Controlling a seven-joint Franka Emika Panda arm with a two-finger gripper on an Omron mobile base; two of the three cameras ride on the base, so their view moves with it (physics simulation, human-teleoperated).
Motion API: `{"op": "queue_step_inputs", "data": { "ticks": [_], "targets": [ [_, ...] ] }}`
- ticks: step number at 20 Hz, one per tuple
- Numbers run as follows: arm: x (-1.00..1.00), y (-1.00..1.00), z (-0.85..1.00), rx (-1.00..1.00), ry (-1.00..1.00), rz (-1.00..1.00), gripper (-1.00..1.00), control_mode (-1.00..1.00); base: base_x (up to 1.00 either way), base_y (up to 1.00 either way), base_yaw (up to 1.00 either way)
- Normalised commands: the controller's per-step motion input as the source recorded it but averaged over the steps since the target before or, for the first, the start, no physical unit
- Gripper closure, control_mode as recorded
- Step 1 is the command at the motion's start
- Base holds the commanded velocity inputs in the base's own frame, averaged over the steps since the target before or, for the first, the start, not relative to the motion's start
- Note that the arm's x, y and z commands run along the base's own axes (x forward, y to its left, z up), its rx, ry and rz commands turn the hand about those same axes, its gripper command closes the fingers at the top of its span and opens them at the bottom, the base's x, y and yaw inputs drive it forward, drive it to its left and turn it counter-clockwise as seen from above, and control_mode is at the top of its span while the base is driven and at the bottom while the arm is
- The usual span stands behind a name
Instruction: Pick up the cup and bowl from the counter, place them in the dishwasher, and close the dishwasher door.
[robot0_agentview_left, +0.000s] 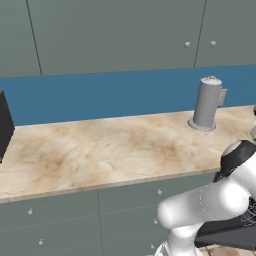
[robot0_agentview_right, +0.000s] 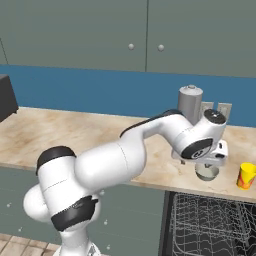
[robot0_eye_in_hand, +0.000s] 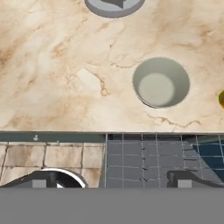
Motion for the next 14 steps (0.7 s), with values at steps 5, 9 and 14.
{"op": "queue_step_inputs", "data": {
  "ticks": [5,9,14],
  "targets": [
    [0.00,-0.29,-0.12,-0.04,-0.10,-0.08,-1.00,-1.00,0.00,0.00,0.00],
    [0.05,-0.17,-0.13,-0.09,-0.11,-0.12,-1.00,-1.00,0.00,0.00,0.00],
    [0.16,-0.06,-0.26,-0.14,-0.04,-0.09,-1.00,-1.00,0.00,0.00,0.00]
  ]
}}
